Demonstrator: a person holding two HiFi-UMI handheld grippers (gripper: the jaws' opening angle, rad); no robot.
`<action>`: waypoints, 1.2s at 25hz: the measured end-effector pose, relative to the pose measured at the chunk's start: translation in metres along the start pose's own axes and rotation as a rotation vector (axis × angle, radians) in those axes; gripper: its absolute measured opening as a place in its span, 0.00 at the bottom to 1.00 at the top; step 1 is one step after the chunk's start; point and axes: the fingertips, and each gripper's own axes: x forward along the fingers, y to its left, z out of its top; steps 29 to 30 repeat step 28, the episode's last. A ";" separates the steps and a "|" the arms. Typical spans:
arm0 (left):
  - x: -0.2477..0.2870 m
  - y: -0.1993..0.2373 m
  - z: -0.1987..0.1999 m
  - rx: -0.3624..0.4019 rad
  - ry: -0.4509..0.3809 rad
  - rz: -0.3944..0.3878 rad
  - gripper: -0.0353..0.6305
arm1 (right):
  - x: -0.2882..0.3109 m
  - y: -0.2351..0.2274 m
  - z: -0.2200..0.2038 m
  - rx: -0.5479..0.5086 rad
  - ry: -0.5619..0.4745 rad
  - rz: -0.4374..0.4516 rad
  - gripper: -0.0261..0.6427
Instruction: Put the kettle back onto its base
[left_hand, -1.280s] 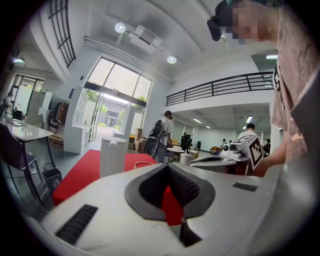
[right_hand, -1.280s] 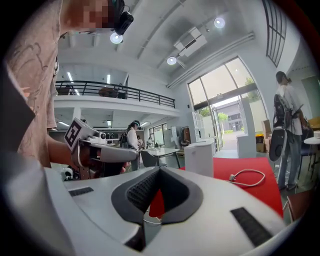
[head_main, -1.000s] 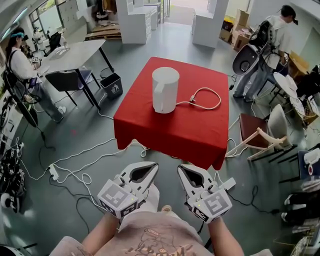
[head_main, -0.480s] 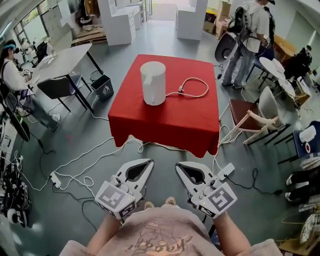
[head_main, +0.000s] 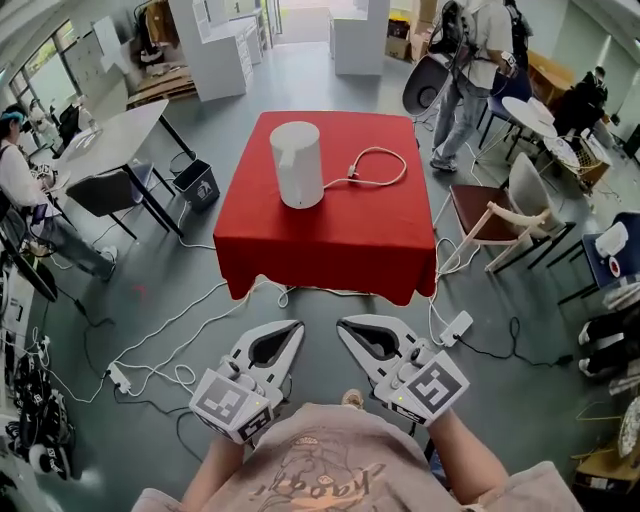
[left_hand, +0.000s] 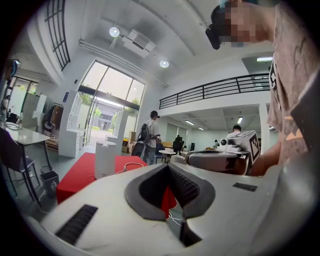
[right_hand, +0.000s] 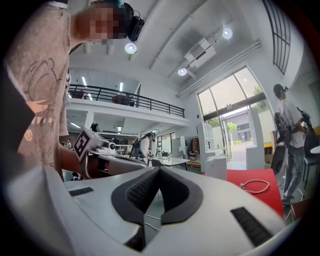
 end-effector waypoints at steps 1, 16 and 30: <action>0.000 0.001 0.001 0.001 -0.001 -0.003 0.05 | 0.001 0.000 0.001 -0.006 0.001 -0.004 0.05; -0.006 -0.001 0.005 0.019 0.001 -0.008 0.05 | 0.007 0.008 -0.002 0.029 0.028 -0.043 0.05; -0.011 0.004 0.003 0.009 -0.005 0.005 0.05 | 0.015 0.021 0.000 0.056 0.027 0.063 0.05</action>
